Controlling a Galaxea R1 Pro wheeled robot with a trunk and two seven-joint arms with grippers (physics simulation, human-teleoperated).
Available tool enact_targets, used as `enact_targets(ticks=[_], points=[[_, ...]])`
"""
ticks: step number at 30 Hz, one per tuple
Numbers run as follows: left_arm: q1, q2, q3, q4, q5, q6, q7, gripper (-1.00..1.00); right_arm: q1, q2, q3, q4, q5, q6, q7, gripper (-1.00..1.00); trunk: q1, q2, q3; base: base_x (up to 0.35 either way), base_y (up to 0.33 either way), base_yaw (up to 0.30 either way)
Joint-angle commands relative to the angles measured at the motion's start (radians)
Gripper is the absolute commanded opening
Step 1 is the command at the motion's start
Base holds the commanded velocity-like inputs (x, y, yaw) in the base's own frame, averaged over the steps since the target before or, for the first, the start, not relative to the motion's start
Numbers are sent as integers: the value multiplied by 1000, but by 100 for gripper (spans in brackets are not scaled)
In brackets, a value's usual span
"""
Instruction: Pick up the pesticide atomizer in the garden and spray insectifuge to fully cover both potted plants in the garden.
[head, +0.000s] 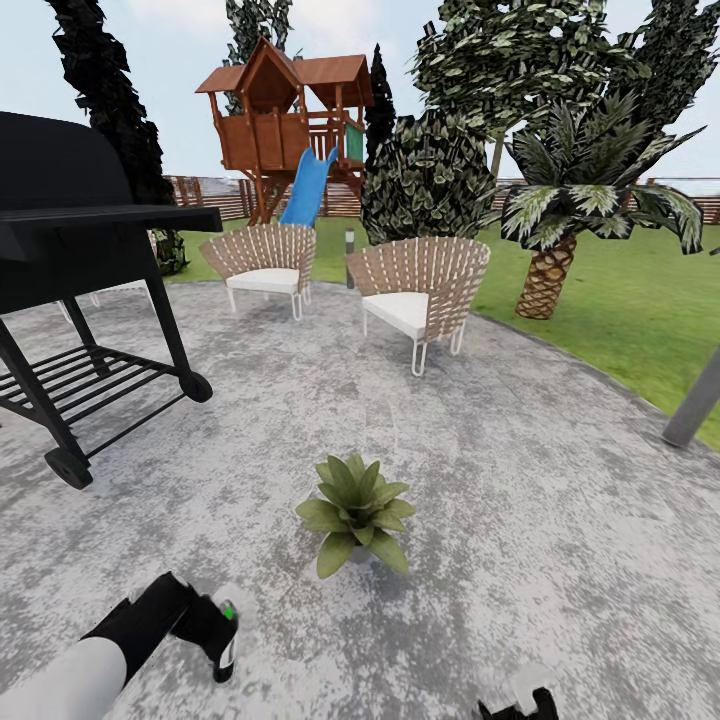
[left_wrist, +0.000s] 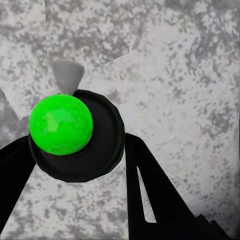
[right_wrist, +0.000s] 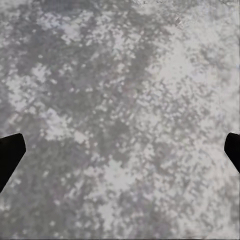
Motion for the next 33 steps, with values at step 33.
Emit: enact_targets(ticks=[33], points=[[-75, 13, 65, -2, -64, 265, -14, -100, 12, 3, -25, 8, -395, -182, -182, 100, 0, 0, -1, 184, 29, -57]])
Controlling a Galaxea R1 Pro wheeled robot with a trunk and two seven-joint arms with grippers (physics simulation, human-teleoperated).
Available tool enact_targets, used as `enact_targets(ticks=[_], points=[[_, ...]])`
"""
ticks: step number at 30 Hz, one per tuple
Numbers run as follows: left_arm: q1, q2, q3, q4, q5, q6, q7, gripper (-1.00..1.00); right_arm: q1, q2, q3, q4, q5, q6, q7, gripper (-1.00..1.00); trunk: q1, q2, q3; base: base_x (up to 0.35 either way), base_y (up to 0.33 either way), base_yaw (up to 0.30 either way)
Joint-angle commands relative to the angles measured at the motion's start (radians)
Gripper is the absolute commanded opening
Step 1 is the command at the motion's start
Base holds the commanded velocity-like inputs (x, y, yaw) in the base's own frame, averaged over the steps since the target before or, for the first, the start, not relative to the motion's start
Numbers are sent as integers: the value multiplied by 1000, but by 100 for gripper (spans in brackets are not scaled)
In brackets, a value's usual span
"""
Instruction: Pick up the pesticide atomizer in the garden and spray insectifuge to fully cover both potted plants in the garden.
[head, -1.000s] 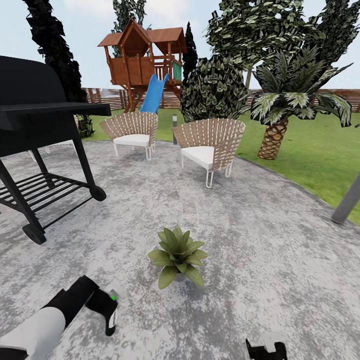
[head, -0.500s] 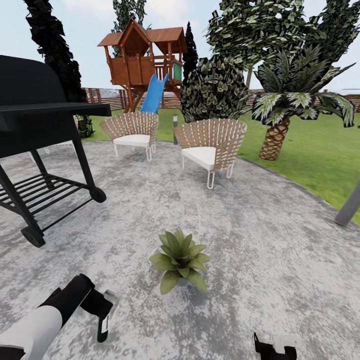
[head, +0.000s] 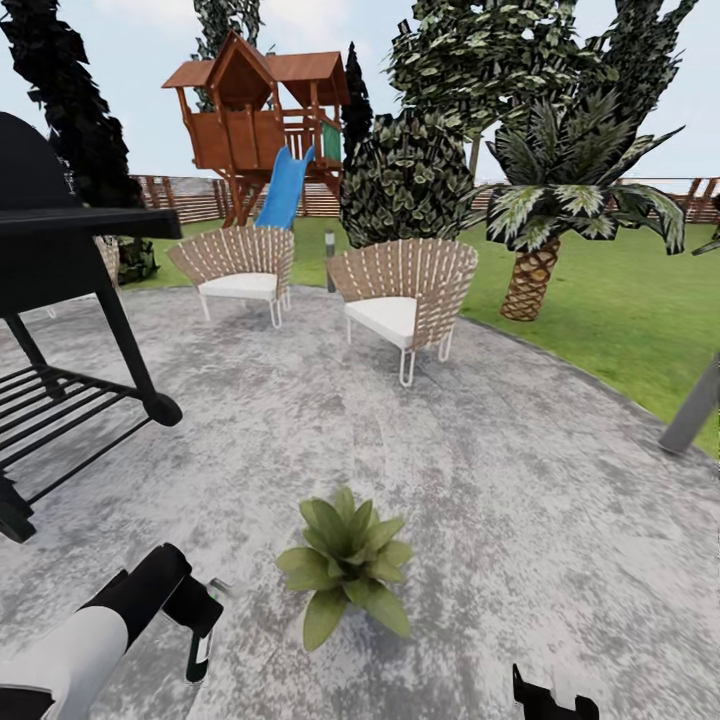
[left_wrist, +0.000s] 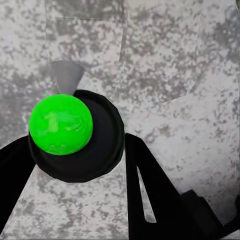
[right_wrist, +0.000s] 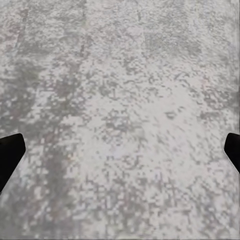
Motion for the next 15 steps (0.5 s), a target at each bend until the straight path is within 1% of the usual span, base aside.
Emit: enact_targets(ticks=[1, 4, 6, 7, 8, 9, 10, 11, 12, 13, 15], points=[[0, 3, 0, -1, -10, 2, -9, -100, 0, 0, 9, 0, -4, -1, -6, 100, 0, 0, -1, 211, 0, -55], [3, 5, -2, 5, -13, 1, -9, -100, 0, 0, 9, 0, -4, -1, -6, 100, 0, 0, -1, 85, 0, -17], [3, 5, -3, 8, -24, 1, -13, -100, 0, 0, 9, 0, -4, -1, -6, 100, 0, 0, -1, 15, 0, -3], [3, 5, -3, 9, -43, 2, -20, -100, 0, 0, 9, 0, -4, -1, -6, 100, 0, 0, -1, 6, 0, -1], [3, 5, -3, 10, -74, 3, -37, -100, 0, 0, 9, 0, -4, -1, -6, 100, 0, 0, -1, 3, 0, -1], [2, 5, -2, 10, -98, 7, -54, -100, 0, 0, 9, 0, -4, -1, -6, 100, 0, 0, -1, 2, 0, 0], [1, 4, -2, 8, -141, 19, -98, -100, 0, 0, 9, 0, -4, -1, -6, 100, 0, 0, -1, 1, 0, 0], [1, 5, -2, 5, -170, 27, -129, -100, 0, 0, 9, 0, -4, -1, -6, 100, 0, 0, -1, 0, 0, 0], [0, 6, 1, -1, -221, 37, -179, -100, 0, 0, 9, 0, -4, -1, -6, 100, 0, 0, -1, 0, 0, 0], [0, 7, 3, -4, -247, 40, -201, -100, 0, -1, 9, 0, -4, -1, -6, 100, 0, 0, -1, 0, 0, 0], [0, 6, 7, -6, -262, 41, -212, -100, 0, 0, 9, 0, -4, -1, -6, 100, 0, 0, -1, 0, 0, -23]])
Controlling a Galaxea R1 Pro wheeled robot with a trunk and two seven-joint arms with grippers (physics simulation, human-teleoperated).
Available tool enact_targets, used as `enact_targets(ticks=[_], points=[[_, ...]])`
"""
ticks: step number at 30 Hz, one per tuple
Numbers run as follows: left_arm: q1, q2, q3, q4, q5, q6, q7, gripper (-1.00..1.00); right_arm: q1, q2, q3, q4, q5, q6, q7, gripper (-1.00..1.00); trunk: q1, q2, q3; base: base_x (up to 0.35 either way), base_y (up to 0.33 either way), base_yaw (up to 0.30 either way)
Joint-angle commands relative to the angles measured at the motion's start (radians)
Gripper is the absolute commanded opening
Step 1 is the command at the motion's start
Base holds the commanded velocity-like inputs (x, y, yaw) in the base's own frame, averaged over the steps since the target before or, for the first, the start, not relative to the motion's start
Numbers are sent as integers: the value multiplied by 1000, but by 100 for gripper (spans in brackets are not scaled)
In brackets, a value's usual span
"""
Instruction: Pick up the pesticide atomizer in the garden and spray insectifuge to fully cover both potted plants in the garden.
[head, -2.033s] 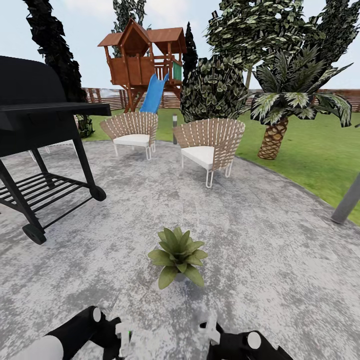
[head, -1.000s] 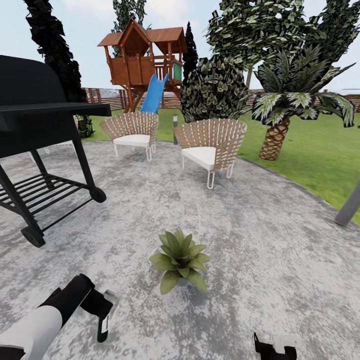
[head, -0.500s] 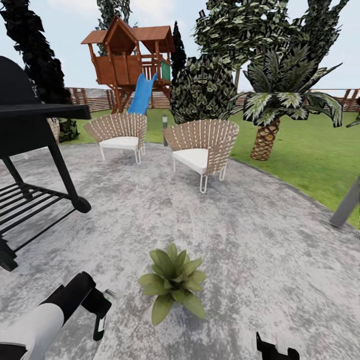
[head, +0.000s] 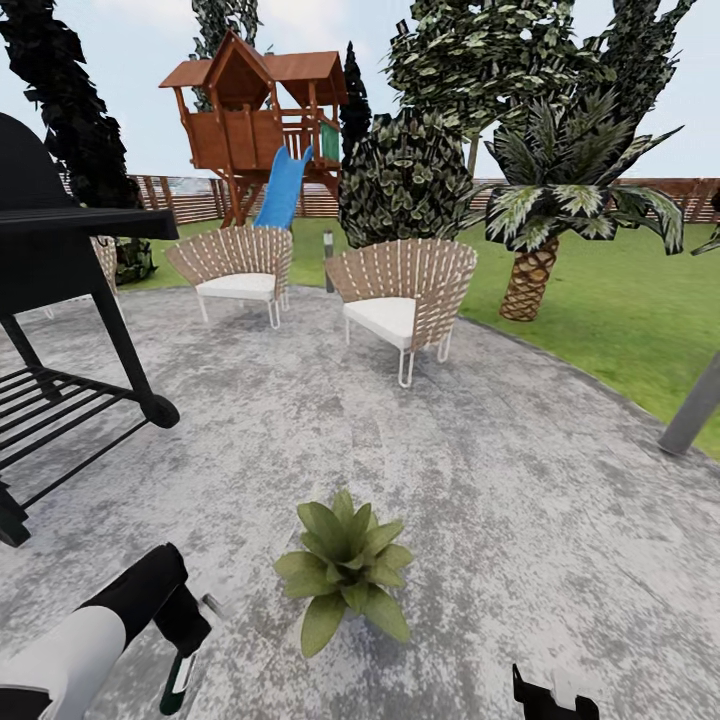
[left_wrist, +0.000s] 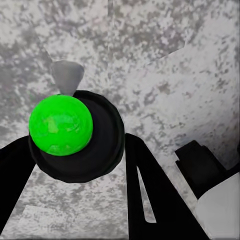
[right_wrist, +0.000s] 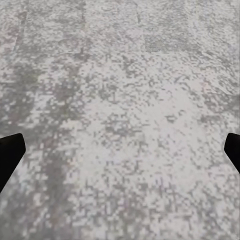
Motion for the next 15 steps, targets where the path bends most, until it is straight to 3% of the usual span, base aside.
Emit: enact_targets(ticks=[1, 6, 10, 15], points=[[0, 0, -1, -3, -8, 4, -10, -100, 0, -1, 9, 0, -4, -1, -6, 100, 0, 0, -1, 0, 0, -138], [0, -1, 1, -21, -8, 4, -11, -100, 0, -1, 9, 0, -4, -1, -6, 100, 0, 0, -1, 54, 196, -220], [0, -4, 0, -23, -8, 4, -11, -100, 0, -1, 8, -2, -4, -2, -6, 100, 0, 0, -1, 173, 264, -25], [8, -2, 0, -23, -8, 2, -8, -100, 0, 1, 8, -3, -4, -3, -6, 100, 0, 0, -1, 1, 1, 0]])
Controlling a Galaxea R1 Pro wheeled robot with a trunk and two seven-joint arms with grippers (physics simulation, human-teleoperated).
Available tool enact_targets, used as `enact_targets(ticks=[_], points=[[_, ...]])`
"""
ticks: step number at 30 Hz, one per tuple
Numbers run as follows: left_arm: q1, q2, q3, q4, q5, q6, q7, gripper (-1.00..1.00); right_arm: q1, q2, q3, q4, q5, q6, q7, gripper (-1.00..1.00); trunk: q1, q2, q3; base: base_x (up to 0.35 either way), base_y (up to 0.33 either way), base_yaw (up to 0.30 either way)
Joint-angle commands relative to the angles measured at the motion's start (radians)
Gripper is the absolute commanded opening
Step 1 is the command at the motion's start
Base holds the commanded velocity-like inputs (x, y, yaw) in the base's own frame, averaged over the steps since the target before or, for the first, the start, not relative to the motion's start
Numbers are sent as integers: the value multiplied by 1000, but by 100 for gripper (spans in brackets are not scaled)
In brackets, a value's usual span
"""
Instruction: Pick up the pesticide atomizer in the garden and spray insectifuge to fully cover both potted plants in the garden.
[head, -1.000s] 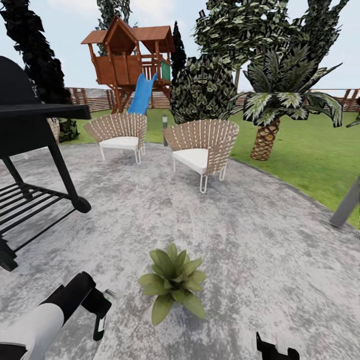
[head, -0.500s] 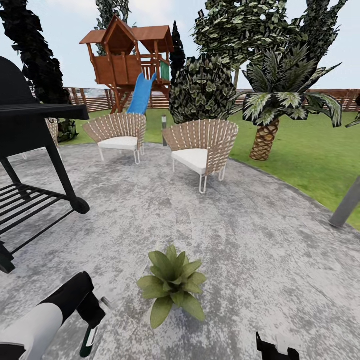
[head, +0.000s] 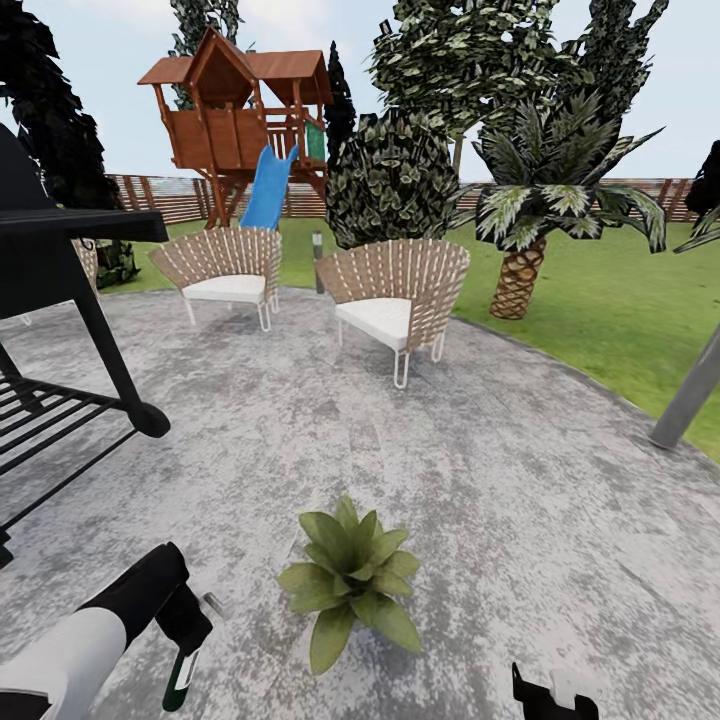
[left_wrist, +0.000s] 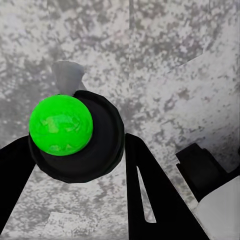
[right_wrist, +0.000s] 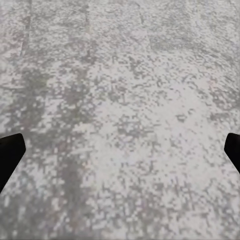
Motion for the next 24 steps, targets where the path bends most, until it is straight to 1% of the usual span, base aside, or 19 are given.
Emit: enact_targets(ticks=[1, 4, 8, 9, 12, 14, 21, 24], points=[[0, 0, -2, -2, -7, 3, -8, -100, 0, 0, 9, -1, -4, -1, -6, 100, 0, 0, -1, 0, 0, 0], [0, -1, -2, -2, -7, 3, -8, -100, 0, 0, 8, -1, -4, -1, -6, 100, 0, 0, -1, 0, 49, 0], [0, 0, -1, -3, -7, 3, -7, -100, 0, 0, 9, 1, -4, -1, -6, 100, 0, 0, 0, -30, 231, -80], [0, -1, -1, -4, -7, 3, -5, -100, 0, -1, 8, 1, -4, -1, -6, 100, 0, 0, 1, -70, 286, -192], [0, -3, 2, -7, -4, 3, 47, -100, 0, -2, 8, 1, -4, -1, -6, 100, 0, 0, 3, -64, 295, -218], [0, -4, 4, -8, -3, 3, 62, -100, 0, -2, 8, 1, -4, -1, -6, 100, 0, 0, 5, -23, 300, -225], [1, -9, 3, -9, 0, -7, 70, -100, 0, -2, 8, 1, -4, -1, -6, 100, 0, 0, 11, -22, 304, -226], [2, -15, 2, -10, 1, -47, 70, -100, 0, -3, 7, 1, -4, -1, -7, 100, 0, 0, 13, -15, 226, -211]])
